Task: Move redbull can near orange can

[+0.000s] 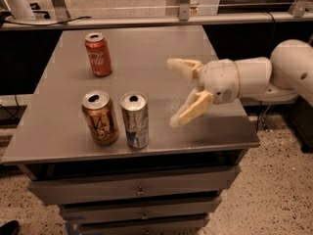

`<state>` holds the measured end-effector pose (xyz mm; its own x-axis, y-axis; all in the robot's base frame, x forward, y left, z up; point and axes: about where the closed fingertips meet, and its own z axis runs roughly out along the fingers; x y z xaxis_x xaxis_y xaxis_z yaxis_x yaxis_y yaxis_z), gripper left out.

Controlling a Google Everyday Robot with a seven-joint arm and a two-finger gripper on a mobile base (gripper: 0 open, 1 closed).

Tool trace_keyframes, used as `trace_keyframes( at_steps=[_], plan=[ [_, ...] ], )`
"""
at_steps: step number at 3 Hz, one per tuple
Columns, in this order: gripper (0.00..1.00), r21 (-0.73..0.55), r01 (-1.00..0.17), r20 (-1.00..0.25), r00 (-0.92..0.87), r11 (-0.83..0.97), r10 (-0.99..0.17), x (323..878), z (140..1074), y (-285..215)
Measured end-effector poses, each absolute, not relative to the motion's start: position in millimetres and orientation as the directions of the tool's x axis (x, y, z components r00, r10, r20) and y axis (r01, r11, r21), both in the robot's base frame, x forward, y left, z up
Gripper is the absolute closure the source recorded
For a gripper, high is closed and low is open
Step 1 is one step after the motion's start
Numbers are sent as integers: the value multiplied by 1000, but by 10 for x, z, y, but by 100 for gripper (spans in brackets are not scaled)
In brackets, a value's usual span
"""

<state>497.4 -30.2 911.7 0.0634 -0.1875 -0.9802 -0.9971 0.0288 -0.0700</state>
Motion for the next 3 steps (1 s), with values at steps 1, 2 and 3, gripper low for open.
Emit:
trace_keyframes(
  at_steps=[1,2,3],
  plan=[
    [0,-119,-990,-974,102,76,-203,5313,9417,-746],
    [0,-183,-975,-970,158,126,-187,5452,9759,-952],
    [0,-183,-975,-970,158,126,-187,5452,9759,-951]
  ],
)
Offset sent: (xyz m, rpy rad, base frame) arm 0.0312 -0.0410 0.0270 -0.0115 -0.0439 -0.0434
